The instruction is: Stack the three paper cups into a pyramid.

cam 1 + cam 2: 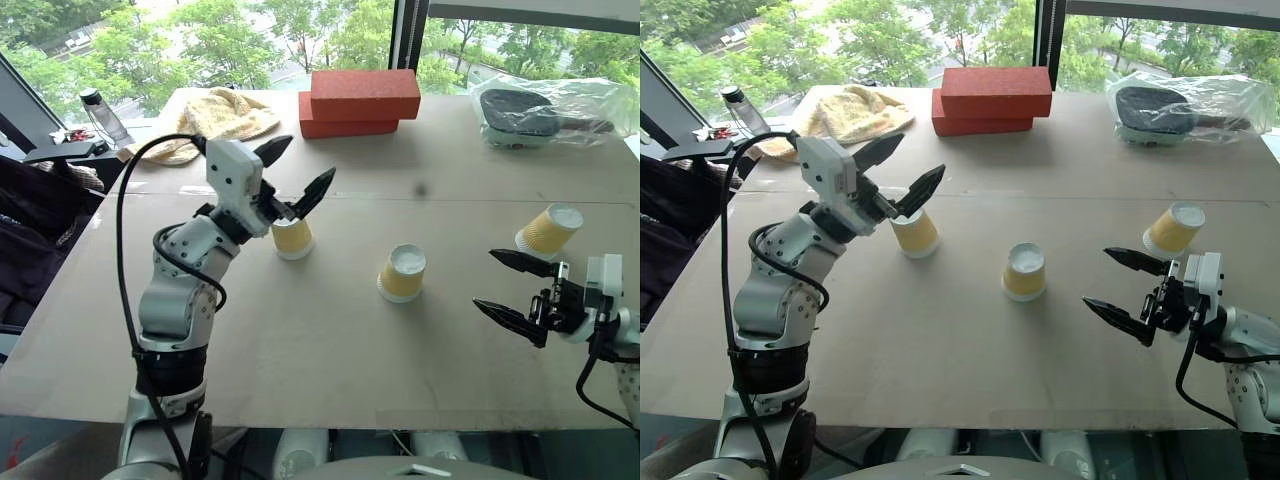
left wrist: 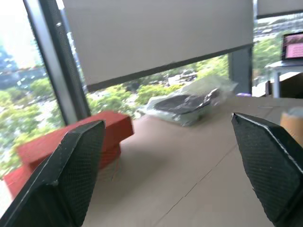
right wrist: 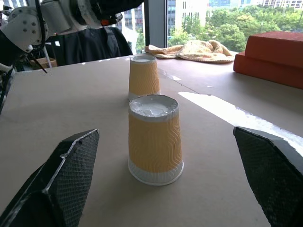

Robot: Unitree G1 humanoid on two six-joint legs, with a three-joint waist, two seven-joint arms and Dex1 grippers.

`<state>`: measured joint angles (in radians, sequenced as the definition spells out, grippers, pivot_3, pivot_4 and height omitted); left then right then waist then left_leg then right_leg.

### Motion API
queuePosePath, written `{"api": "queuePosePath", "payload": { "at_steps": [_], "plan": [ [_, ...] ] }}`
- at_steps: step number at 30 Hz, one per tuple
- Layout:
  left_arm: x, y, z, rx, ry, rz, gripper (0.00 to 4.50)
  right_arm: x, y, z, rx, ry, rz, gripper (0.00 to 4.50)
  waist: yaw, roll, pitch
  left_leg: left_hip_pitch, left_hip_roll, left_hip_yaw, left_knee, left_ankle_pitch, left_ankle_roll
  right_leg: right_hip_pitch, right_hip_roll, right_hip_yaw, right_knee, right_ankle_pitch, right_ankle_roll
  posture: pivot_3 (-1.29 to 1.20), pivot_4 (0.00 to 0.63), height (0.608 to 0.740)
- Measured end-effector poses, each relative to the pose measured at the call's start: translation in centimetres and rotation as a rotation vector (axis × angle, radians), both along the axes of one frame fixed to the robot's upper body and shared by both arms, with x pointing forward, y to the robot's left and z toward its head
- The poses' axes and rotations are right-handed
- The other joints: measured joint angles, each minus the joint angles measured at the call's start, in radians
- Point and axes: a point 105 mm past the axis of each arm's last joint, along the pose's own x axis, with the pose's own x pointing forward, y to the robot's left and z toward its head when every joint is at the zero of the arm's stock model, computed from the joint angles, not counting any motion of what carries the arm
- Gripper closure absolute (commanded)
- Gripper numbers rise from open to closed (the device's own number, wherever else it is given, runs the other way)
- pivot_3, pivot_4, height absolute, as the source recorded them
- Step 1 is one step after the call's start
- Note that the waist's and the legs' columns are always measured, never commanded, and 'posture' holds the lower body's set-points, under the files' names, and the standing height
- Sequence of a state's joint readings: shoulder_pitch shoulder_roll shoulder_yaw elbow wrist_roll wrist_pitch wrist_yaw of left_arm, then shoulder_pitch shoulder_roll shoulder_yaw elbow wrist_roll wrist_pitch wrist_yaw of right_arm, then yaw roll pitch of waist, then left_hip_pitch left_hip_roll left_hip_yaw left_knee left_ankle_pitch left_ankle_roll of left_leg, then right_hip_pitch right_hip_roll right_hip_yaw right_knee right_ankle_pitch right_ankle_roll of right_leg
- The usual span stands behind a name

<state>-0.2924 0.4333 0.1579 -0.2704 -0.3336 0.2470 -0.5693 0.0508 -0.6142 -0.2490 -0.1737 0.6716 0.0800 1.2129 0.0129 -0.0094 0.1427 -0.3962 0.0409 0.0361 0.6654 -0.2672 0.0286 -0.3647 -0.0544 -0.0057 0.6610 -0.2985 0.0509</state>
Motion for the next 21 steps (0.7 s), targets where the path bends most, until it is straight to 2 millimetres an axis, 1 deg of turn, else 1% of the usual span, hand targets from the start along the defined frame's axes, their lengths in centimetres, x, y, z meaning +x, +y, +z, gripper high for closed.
{"api": "queuePosePath", "payload": {
  "at_steps": [1, 2, 3, 5, 8, 11, 15, 18, 19, 20, 21],
  "plan": [
    [-0.1, 0.5, -1.1, -0.003, 0.03, 0.022, 0.13, 0.0, 0.1, 0.0, 0.001, -0.003, 0.004, 0.0, 0.0, 0.0, 0.0, 0.0, 0.0, 0.001, 0.0, 0.0, 0.0, 0.0, -0.001, 0.0, 0.0, 0.0, 0.0, 0.0, 0.15, 0.73],
    [-0.2, 1.1, -2.9, -0.02, 0.086, 0.047, 0.13, 0.0, 0.1, -0.1, 0.002, -0.001, 0.008, 0.0, 0.003, 0.0, 0.0, -0.001, 0.0, 0.0, 0.0, 0.0, 0.0, 0.0, -0.001, 0.0, 0.0, 0.0, 0.0, 0.0, 0.15, 0.73],
    [-0.2, 1.3, -4.0, -0.036, 0.122, 0.059, 0.13, 0.1, 0.2, -0.1, 0.003, 0.0, 0.009, 0.0, 0.007, -0.001, 0.001, -0.001, 0.0, -0.001, 0.001, 0.0, 0.0, 0.0, -0.002, 0.0, 0.0, 0.0, 0.0, 0.0, 0.15, 0.73],
    [0.0, 1.4, -5.3, -0.013, 0.149, 0.069, 0.13, 0.2, 0.4, -0.1, 0.007, -0.002, 0.017, 0.0, 0.012, -0.002, 0.001, -0.002, -0.001, -0.003, 0.002, 0.0, 0.0, 0.001, -0.002, -0.001, 0.0, 0.0, 0.0, 0.0, 0.15, 0.73],
    [0.3, 1.3, -6.3, 0.031, 0.148, 0.076, 0.13, 0.2, 0.4, -0.1, 0.009, -0.009, 0.021, 0.0, 0.01, -0.002, 0.001, -0.001, -0.001, -0.002, 0.002, 0.0, 0.0, 0.002, -0.002, -0.002, 0.001, 0.0, 0.0, 0.0, 0.15, 0.73],
    [1.3, 1.3, -7.2, 0.044, 0.161, 0.091, 0.13, 0.2, 0.5, -0.1, 0.013, -0.013, 0.019, 0.0, 0.004, -0.002, 0.001, -0.001, -0.001, -0.003, 0.002, 0.0, 0.0, 0.002, -0.002, -0.003, 0.001, 0.0, 0.0, 0.0, 0.15, 0.73],
    [1.9, 0.7, -7.2, 0.021, 0.154, 0.08, 0.13, 0.2, 0.5, -0.2, 0.017, -0.012, 0.017, 0.0, 0.002, -0.002, 0.001, -0.001, -0.001, -0.002, 0.001, 0.0, 0.0, 0.002, -0.002, -0.003, 0.0, 0.0, 0.0, 0.0, 0.15, 0.73],
    [2.1, 0.2, -7.3, 0.006, 0.146, 0.069, 0.95, 0.1, 0.5, -0.3, 0.02, -0.007, 0.015, 0.0, 0.001, -0.002, 0.001, -0.001, -0.001, -0.003, 0.001, 0.0, 0.0, 0.002, -0.002, -0.003, 0.0, 0.0, 0.0, 0.0, 0.15, 0.73],
    [2.1, 0.2, -7.3, 0.003, 0.144, 0.07, 1.3, 0.1, 0.5, -0.3, 0.021, -0.005, 0.013, 0.0, 0.001, -0.002, 0.001, -0.001, -0.001, -0.003, 0.001, 0.0, 0.0, 0.002, -0.002, -0.003, 0.0, 0.0, 0.0, 0.0, 0.15, 0.73],
    [2.1, 0.1, -7.3, -0.001, 0.144, 0.067, 1.86, 0.0, 0.5, -0.4, 0.023, -0.003, 0.011, 0.0, 0.001, -0.002, 0.001, -0.001, -0.001, -0.003, 0.001, 0.0, 0.0, 0.002, -0.002, -0.002, 0.0, 0.0, 0.0, 0.0, 0.15, 0.73],
    [2.1, 0.1, -7.3, -0.003, 0.143, 0.063, 2.1, 0.0, 0.4, -0.5, 0.024, 0.0, 0.009, 0.0, 0.001, -0.002, 0.001, -0.001, -0.001, -0.003, 0.001, 0.0, 0.0, 0.002, -0.002, -0.002, 0.0, 0.0, 0.0, 0.0, 0.15, 0.73]
  ]
}}
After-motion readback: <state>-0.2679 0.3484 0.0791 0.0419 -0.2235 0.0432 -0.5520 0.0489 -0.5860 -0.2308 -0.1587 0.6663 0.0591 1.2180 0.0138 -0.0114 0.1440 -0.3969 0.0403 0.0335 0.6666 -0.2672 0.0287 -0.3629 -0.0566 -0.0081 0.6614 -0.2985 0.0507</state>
